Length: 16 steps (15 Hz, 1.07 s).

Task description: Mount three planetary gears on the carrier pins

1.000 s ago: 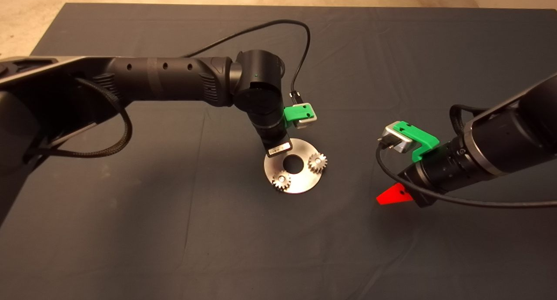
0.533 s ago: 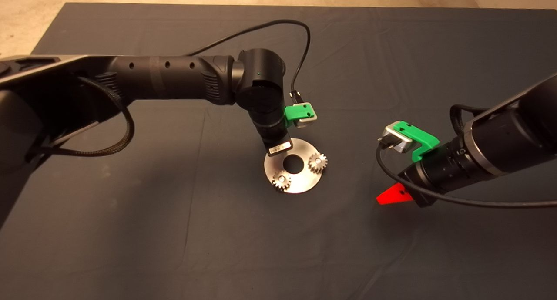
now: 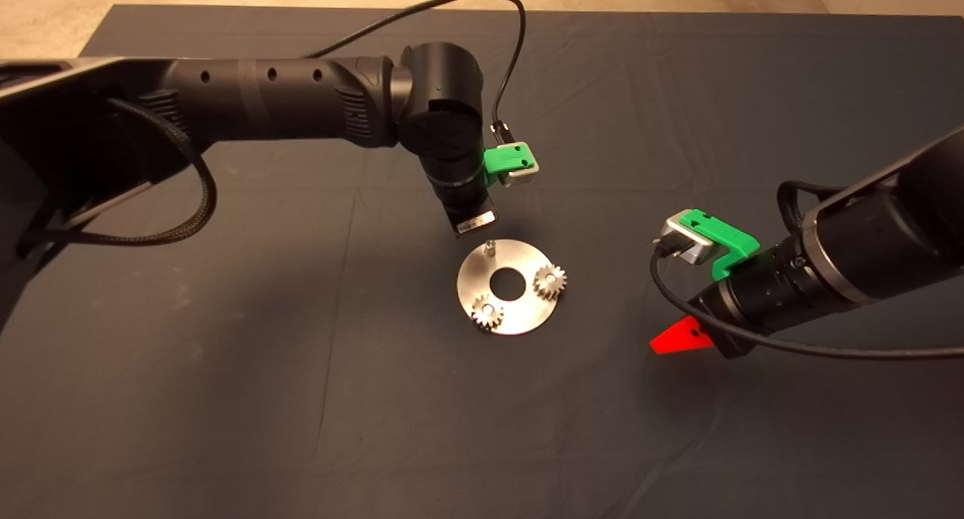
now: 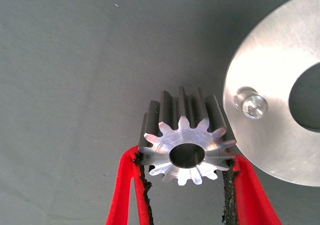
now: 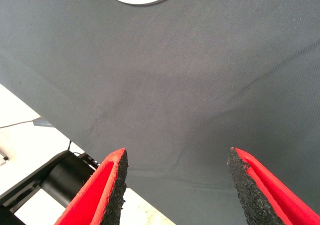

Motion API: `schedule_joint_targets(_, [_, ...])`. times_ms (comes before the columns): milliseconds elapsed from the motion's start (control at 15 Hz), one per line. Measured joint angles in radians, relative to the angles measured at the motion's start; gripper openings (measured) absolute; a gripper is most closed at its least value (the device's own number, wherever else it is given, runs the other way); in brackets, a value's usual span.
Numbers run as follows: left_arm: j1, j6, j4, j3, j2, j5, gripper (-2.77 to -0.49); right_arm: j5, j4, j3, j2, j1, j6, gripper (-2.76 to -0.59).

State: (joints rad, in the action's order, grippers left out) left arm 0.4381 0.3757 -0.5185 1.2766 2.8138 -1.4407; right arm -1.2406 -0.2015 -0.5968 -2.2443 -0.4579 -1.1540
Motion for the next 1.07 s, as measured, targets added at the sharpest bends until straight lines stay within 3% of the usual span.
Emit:
schedule_joint_targets(133, [0.0,0.0,0.016,0.0,0.0,0.002,-2.74,0.0,0.0,0.0,-0.001,0.0,0.0,-1.89])
schedule_joint_targets(267, [0.0,-0.001,0.066,0.0,0.0,0.003,-2.74,-0.001,0.0,0.0,-0.002,0.0,0.0,-1.89])
schedule_joint_targets(467, [0.0,-0.008,0.088,-0.006,-0.009,-0.004,-2.74,-0.012,0.0,0.0,0.007,-0.005,0.0,-1.89])
schedule_joint_targets(533, [0.0,-0.008,0.097,-0.021,-0.017,-0.015,-2.74,-0.033,0.0,0.001,0.025,-0.012,0.002,-1.89])
schedule_joint_targets(600, [0.0,-0.007,0.103,-0.041,-0.027,-0.017,-2.74,-0.069,-0.002,0.001,0.056,-0.021,0.007,-1.89])
schedule_joint_targets(667, [0.0,-0.007,0.11,-0.053,-0.034,-0.022,-2.74,-0.114,-0.007,0.001,0.108,-0.028,0.023,-1.89])
schedule_joint_targets(867, [0.0,-0.008,0.11,-0.053,-0.032,-0.025,-2.74,-0.225,-0.019,0.018,0.294,-0.056,0.067,-1.89])
schedule_joint_targets(933, [0.0,-0.007,0.11,-0.053,-0.026,-0.02,-2.74,-0.253,-0.019,0.052,0.317,-0.074,0.072,-1.89])
schedule_joint_targets(1000, [0.0,-0.008,0.116,-0.055,-0.019,-0.012,-2.74,-0.253,-0.018,0.099,0.312,-0.099,0.072,-1.89])
schedule_joint_targets(1067, [0.0,-0.008,0.129,-0.058,-0.018,-0.007,-2.74,-0.243,-0.016,0.136,0.298,-0.124,0.069,-1.89])
